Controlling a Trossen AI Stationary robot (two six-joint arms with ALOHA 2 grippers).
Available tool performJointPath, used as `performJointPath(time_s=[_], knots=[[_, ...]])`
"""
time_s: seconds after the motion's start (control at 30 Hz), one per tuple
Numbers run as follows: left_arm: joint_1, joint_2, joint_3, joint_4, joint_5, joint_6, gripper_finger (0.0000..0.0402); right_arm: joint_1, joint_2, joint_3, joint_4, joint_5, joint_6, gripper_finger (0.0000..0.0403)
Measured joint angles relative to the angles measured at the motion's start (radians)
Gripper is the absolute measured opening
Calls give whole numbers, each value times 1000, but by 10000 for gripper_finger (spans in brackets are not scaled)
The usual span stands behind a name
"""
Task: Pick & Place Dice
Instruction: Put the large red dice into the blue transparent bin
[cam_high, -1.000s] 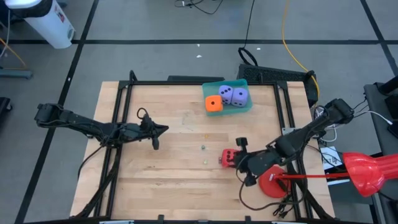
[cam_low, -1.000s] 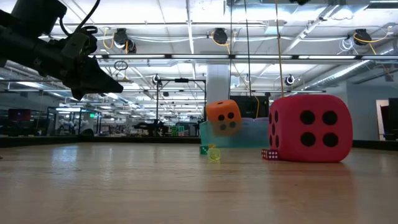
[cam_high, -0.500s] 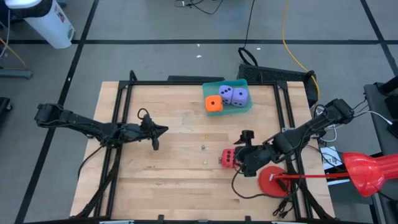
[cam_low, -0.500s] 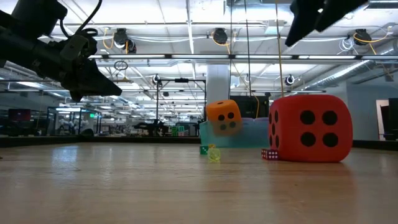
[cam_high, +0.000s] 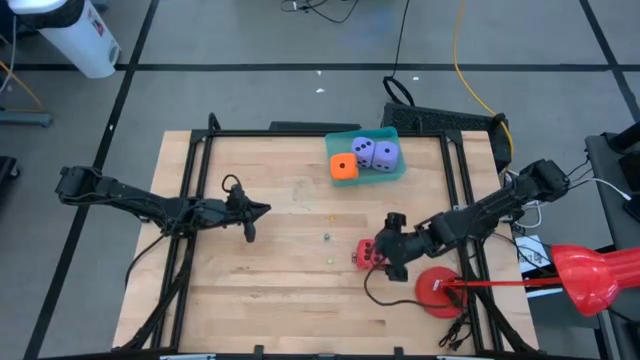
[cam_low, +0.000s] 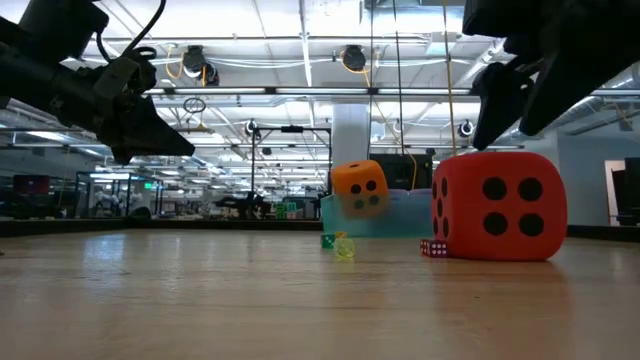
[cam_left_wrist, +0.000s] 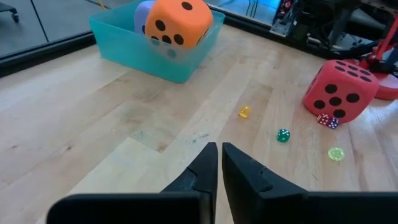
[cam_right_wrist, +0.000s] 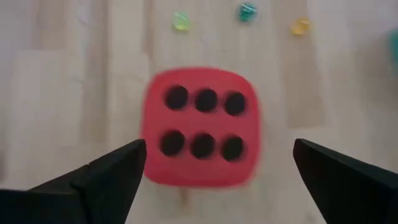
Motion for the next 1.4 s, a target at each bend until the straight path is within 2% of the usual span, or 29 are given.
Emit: performJointPath(time_s=[0.17, 0.37, 0.6, 0.97, 1.23, 1.4], knots=[[0, 0, 0, -9, 6, 0, 31, -36, 5, -15, 62, -56, -1, 400], [0, 0, 0, -22, 17, 0, 31, -52, 31, -17, 46, -67, 17, 400], [0, 0, 0, -23, 17, -5, 31, -64, 80, -17, 68, -140, 0, 400], [0, 0, 0, -23, 21, -7, 31, -88, 193, -15, 82, -143, -88, 400], [0, 0, 0, -30, 25, -1, 31, -120, 148, -18, 95, -142, -86, 363], [-1, 0, 0, -30, 27, -4, 31, -134, 68, -18, 97, -144, -108, 362]])
